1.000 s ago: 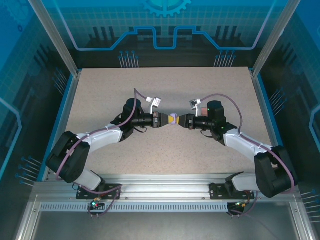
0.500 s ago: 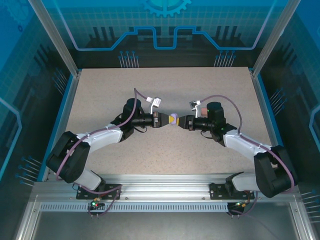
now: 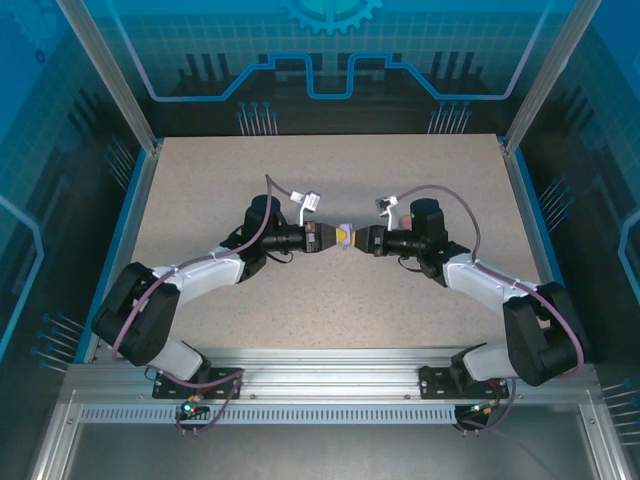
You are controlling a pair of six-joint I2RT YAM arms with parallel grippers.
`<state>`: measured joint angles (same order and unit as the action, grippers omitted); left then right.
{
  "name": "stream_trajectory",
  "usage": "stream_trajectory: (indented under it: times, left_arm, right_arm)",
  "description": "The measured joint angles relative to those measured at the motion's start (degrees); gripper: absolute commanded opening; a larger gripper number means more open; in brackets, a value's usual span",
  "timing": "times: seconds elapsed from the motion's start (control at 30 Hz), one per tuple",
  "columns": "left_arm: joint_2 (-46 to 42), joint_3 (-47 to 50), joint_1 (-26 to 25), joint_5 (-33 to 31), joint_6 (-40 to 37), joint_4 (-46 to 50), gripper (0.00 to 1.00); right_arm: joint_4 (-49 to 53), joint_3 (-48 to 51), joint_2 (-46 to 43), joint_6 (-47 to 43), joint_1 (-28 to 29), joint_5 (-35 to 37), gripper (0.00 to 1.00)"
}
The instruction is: Insert wireless bluetooth earbuds into charging case
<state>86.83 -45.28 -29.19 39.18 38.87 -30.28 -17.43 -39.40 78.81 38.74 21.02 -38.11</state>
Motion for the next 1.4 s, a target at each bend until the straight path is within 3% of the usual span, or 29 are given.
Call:
stream_trajectory:
  times: [0.1,0.27,0.5,0.63,0.87,1.4]
  left_arm:
    - [0.0,0.0,0.07,-0.24,0.0,-0.22,0.0]
    - [0.0,0.0,0.11,-0.39,0.0,-0.15,0.03]
    - [0.0,0.0,-0.17,-1.18,0.13,0.35,0.72]
    - [-0.24,0.0,-0.22,-2.49,-0.11,1.86,0.98]
    - [-3.93,-0.42,-0.11,-5.88,-2.29,7.04,0.99]
    - [-13.68,-7.34,1.73,-21.97,-14.05,29.18,0.99]
  right_arm:
    - [0.22,-0.42,0.09,0.0,0.04,0.04,0.0]
    - [0.55,-0.48,0.11,-0.13,0.04,0.13,0.0]
    - [4.52,-1.38,-0.92,-1.64,0.17,2.36,0.0]
    - [8.66,-1.7,-2.12,-3.17,0.2,4.96,0.0]
    - [14.03,-2.36,-3.78,-4.7,-0.61,8.02,0.0]
    - [24.9,-9.81,-4.5,-10.56,-2.12,11.45,0.0]
